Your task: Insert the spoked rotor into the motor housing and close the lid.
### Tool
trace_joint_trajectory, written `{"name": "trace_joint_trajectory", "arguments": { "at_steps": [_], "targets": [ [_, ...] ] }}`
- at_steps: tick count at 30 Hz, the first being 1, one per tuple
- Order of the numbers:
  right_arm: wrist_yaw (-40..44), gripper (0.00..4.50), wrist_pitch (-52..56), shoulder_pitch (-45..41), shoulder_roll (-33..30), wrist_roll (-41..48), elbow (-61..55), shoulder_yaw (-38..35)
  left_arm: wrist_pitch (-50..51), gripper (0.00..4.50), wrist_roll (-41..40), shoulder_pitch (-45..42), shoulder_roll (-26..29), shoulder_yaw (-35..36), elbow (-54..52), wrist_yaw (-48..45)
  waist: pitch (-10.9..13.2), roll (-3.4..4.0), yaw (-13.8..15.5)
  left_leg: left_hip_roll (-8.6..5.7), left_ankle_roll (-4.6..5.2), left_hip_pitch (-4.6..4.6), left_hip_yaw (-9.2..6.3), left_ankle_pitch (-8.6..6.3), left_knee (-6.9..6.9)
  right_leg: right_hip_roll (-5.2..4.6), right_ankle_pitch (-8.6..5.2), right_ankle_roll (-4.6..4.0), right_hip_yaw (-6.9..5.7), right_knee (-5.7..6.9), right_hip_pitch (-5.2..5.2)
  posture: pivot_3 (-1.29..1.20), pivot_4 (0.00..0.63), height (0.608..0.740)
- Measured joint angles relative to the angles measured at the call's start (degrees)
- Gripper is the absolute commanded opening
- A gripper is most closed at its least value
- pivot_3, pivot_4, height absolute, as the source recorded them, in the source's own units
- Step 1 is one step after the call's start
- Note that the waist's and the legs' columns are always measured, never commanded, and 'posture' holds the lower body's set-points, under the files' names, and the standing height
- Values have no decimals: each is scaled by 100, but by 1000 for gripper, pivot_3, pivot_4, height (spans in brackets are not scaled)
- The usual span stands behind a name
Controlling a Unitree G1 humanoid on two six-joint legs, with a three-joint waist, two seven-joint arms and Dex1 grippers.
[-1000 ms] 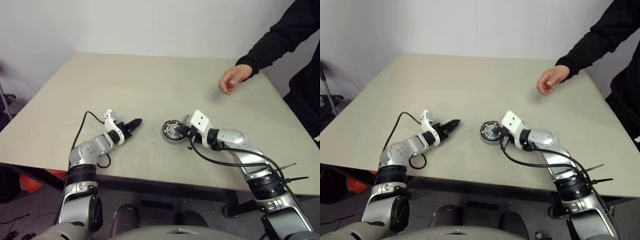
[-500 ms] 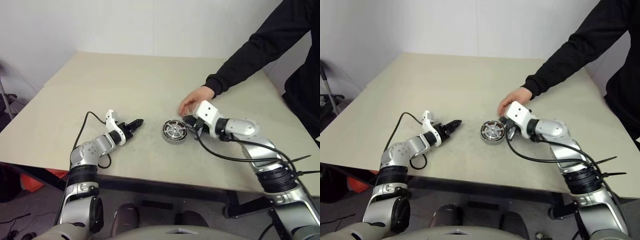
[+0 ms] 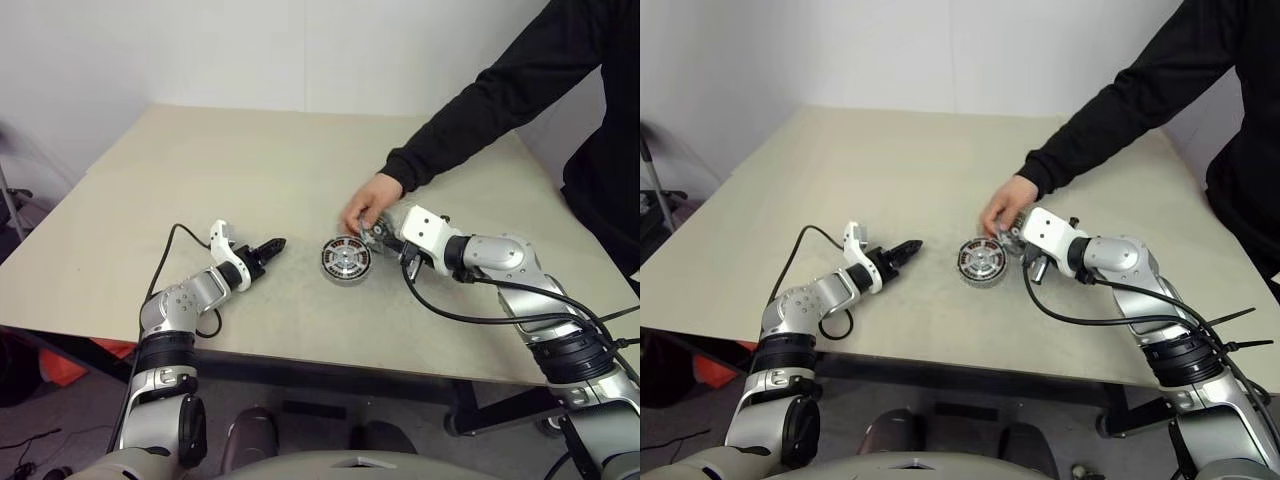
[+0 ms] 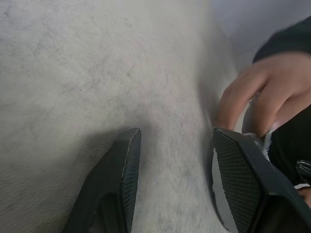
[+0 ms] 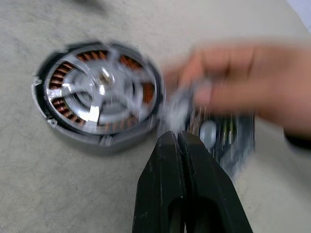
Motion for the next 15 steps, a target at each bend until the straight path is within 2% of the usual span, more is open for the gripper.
{"name": "trace_joint_trajectory", "arguments": {
  "at_steps": [15],
  "targets": [
    [2, 0, -97, 1, 71, -62, 100, 12, -53, 2490, 8, 54, 35, -69, -43, -41, 0, 0, 0, 0, 1, 0, 0, -1, 0, 0, 0, 0, 0, 0, 1, 0, 0, 740]
  ]
}}
